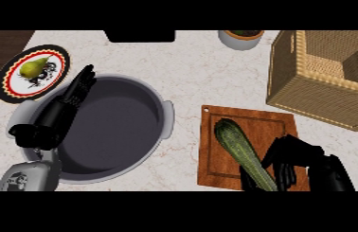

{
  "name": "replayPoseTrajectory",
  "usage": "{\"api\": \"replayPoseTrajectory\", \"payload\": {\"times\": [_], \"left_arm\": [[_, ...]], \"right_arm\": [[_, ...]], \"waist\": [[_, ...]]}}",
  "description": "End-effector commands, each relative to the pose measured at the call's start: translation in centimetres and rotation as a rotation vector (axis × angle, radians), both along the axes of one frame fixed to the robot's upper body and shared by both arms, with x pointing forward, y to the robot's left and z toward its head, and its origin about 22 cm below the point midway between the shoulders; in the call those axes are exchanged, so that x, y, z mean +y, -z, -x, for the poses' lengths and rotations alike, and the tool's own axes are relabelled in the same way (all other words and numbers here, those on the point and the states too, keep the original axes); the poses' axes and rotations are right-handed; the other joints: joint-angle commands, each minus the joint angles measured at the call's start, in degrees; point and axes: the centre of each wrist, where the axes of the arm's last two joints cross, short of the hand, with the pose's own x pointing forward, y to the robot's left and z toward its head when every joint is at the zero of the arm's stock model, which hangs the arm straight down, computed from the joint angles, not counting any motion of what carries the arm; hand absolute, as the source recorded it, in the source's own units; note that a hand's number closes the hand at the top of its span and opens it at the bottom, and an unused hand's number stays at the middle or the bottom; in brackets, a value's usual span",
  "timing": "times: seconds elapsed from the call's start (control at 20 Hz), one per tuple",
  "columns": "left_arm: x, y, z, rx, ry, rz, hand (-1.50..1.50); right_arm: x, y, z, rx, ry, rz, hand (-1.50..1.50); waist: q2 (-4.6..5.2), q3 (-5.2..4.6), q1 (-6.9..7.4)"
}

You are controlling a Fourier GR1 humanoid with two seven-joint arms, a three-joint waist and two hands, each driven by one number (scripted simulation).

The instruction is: Pick the squash from the cutting board and place it in the basket

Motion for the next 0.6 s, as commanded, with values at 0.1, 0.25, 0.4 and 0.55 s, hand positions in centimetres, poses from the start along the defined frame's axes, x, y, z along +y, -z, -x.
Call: {"api": "replayPoseTrajectory", "payload": {"times": [0.1,0.25,0.4,0.55], "left_arm": [[0.5,-0.1,-0.2,0.023,0.015,-0.011,0.0],[-2.2,-0.2,-0.4,0.011,0.014,0.006,0.0],[-0.1,0.2,-1.0,-0.018,0.021,0.007,0.0],[-0.7,-0.7,0.1,0.006,0.011,0.0,0.0]], "right_arm": [[-1.8,-4.4,0.0,-0.046,0.122,0.017,1.5],[-2.0,-5.8,-1.3,-0.069,0.176,0.07,1.5],[-2.8,-7.3,-4.0,-0.064,0.218,0.047,1.5],[-4.8,-7.5,-7.4,-0.076,0.274,0.019,1.5]], "waist": [[0.18,0.01,0.47],[0.14,0.02,0.49],[0.24,0.01,0.59],[0.22,0.05,0.96]]}}
